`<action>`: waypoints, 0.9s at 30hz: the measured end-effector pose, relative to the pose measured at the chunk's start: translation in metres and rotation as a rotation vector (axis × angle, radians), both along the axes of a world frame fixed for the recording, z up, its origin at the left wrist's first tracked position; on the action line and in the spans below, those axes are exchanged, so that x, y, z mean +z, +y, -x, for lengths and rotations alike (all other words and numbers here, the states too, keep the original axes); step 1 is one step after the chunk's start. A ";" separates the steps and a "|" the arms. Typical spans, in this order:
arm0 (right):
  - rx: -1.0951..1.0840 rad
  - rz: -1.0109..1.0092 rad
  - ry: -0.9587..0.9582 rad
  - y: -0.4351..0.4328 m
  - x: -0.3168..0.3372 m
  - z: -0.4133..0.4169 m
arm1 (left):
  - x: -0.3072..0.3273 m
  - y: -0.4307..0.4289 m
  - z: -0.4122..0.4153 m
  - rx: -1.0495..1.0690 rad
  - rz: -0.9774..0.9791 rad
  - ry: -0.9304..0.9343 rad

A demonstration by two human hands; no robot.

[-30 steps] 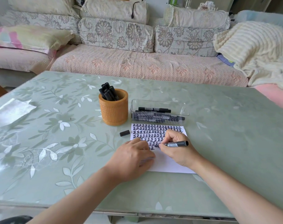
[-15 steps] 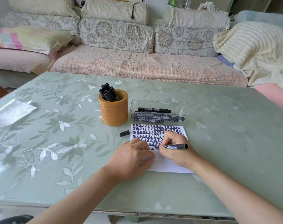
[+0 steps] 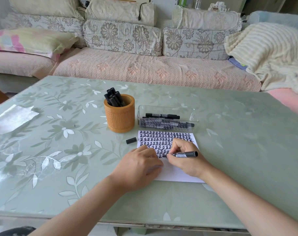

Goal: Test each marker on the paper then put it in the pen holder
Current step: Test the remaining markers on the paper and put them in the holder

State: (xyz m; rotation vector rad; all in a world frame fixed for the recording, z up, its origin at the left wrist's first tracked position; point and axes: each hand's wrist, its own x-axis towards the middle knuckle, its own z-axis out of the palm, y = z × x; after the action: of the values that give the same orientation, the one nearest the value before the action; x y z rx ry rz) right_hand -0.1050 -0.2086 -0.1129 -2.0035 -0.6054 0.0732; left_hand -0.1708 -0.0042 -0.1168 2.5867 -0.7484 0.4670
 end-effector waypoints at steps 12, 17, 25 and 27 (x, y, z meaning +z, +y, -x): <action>-0.049 -0.091 0.053 0.000 0.003 -0.006 | -0.002 0.001 -0.001 -0.013 0.009 -0.014; -0.069 -0.258 0.159 0.000 0.007 -0.004 | -0.004 0.004 -0.002 -0.038 0.026 -0.007; 0.072 -0.120 0.116 0.004 0.033 -0.008 | 0.010 0.033 -0.021 0.203 0.133 -0.121; 0.111 -0.086 0.182 0.008 0.039 -0.010 | 0.009 0.045 -0.027 0.314 0.125 -0.119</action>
State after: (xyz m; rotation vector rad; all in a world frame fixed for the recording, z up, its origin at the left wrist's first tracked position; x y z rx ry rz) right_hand -0.0953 -0.2008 -0.0741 -1.8555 -0.5918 0.2891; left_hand -0.1435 0.0412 -0.1077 2.5820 -0.3344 0.7427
